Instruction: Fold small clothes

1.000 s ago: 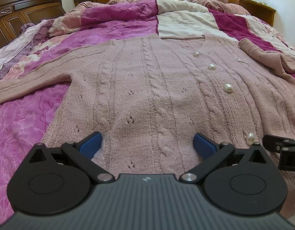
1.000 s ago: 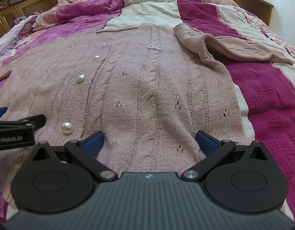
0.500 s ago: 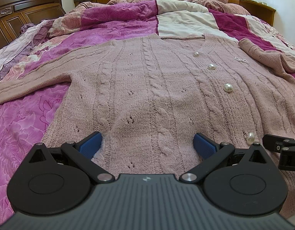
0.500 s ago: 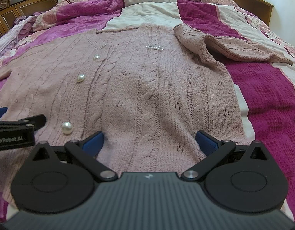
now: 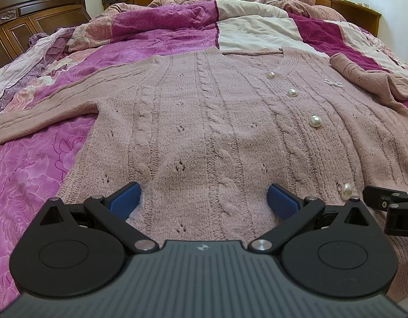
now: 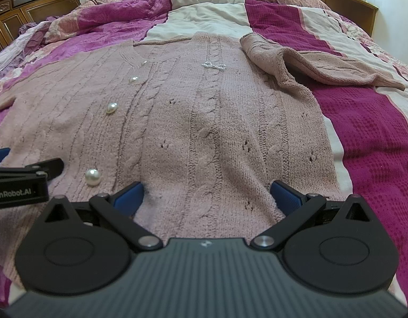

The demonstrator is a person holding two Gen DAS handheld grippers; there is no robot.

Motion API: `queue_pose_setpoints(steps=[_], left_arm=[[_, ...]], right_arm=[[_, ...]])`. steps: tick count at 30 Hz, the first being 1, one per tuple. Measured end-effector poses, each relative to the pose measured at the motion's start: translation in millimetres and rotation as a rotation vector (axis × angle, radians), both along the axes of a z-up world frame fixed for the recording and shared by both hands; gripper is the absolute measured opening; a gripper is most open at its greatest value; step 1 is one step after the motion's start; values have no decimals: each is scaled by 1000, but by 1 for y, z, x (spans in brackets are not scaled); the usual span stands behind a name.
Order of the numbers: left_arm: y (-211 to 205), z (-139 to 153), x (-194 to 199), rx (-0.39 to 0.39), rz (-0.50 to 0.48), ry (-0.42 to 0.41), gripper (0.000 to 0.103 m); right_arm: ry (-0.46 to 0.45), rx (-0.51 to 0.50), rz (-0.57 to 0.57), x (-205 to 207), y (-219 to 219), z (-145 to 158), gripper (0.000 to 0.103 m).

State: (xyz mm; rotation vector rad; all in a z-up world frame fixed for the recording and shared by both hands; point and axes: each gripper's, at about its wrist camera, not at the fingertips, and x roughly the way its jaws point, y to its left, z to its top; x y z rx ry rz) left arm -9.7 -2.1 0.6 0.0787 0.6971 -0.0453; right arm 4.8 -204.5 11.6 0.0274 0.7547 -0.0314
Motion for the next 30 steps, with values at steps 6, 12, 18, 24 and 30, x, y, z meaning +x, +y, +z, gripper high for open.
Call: queue_pose_setpoints(steps=[6, 12, 18, 24, 30], left_arm=[[0, 0, 0, 0, 0, -1, 103], [0, 0, 0, 0, 0, -1, 103], [0, -1, 0, 1, 0, -2, 103], [1, 5, -1, -2, 1, 9, 103], [1, 10, 0, -2, 5, 32, 103]], right_arm=[[0, -1, 0, 0, 0, 0, 103], [0, -1, 0, -1, 1, 0, 103], [0, 0, 0, -1, 0, -1, 103], [23, 21, -1, 2, -1, 1, 103], [41, 32, 4, 6, -4, 3, 103]])
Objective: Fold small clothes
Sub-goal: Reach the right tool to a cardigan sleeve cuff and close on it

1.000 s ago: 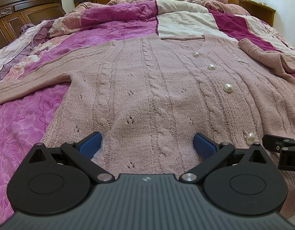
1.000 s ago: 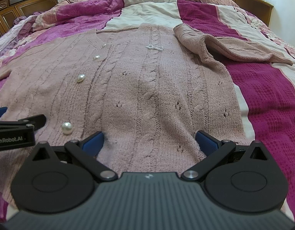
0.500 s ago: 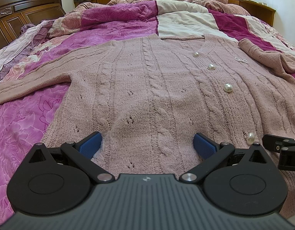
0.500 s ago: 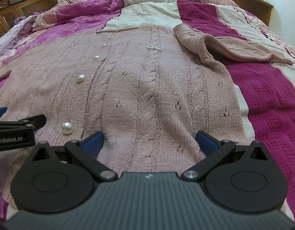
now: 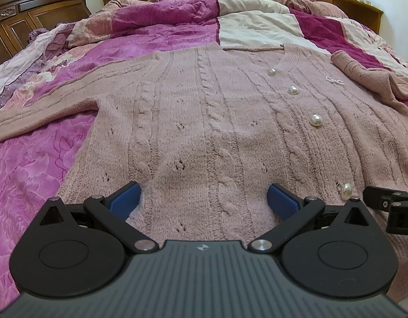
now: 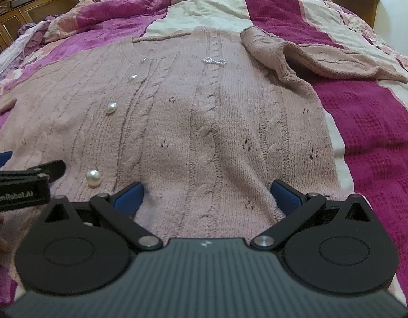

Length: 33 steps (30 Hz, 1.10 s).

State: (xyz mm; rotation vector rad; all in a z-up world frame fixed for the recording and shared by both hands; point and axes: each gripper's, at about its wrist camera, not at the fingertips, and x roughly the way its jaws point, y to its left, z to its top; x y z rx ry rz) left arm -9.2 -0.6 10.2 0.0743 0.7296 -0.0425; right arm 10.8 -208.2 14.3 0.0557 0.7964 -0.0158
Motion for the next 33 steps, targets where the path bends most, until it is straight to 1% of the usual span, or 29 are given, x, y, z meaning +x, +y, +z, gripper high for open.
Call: queue_pose_setpoints(steps=[7, 9, 13, 16, 21, 25, 28, 33], left_arm=[[0, 3, 10, 6, 8, 46, 103], [1, 6, 12, -3, 11, 64, 103], [5, 16, 16, -15, 1, 99, 103], [6, 27, 15, -34, -4, 101, 103], [4, 49, 21, -26, -1, 69, 103], [0, 60, 31, -22, 7, 70, 103], [-1, 64, 39, -19, 17, 70, 103], [-2, 61, 48, -4, 35, 83, 103]], right_arm=[[27, 56, 11, 3, -9, 8, 103], [32, 100, 8, 3, -16, 13, 103], [20, 231, -4, 6, -38, 31, 103], [-15, 271, -14, 9, -56, 48, 103], [-83, 287, -48, 22, -95, 75, 103], [-136, 270, -100, 38, -132, 85, 103], [-163, 243, -174, 53, -163, 84, 103], [-170, 263, -308, 80, -221, 67, 103]])
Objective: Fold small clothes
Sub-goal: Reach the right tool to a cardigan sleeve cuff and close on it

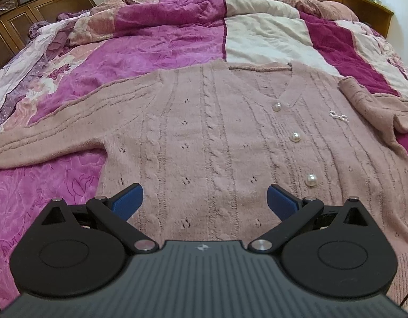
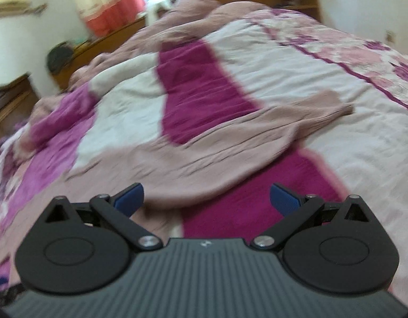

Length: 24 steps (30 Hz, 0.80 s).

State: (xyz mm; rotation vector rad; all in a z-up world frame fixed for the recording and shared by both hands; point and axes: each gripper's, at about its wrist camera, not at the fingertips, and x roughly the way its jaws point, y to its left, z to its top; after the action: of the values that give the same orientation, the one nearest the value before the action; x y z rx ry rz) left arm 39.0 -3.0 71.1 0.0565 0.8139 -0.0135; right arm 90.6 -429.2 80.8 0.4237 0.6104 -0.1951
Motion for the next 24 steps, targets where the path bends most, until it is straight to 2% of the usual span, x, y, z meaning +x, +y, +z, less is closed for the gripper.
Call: queue_pose_setpoints(steps=[7, 14, 18, 20, 21, 22, 24], left_arm=[[-2, -6, 7, 26, 16, 14, 103], [-2, -14, 17, 32, 49, 44, 103], [-4, -18, 19, 45, 44, 55, 103], [-5, -20, 20, 52, 48, 60, 103], [-5, -22, 21, 52, 51, 63, 103], [-4, -23, 21, 50, 53, 67, 103], [-4, -24, 22, 47, 57, 75, 103]], right_arm=[[16, 44, -89, 43, -49, -22, 103], [21, 164, -144, 66, -75, -48, 103], [-9, 145, -146, 74, -75, -54, 103], [-17, 112, -159, 78, -73, -54, 98], [-26, 99, -162, 80, -73, -54, 91], [-32, 93, -167, 81, -73, -54, 80], [-39, 96, -187, 82, -76, -54, 68]])
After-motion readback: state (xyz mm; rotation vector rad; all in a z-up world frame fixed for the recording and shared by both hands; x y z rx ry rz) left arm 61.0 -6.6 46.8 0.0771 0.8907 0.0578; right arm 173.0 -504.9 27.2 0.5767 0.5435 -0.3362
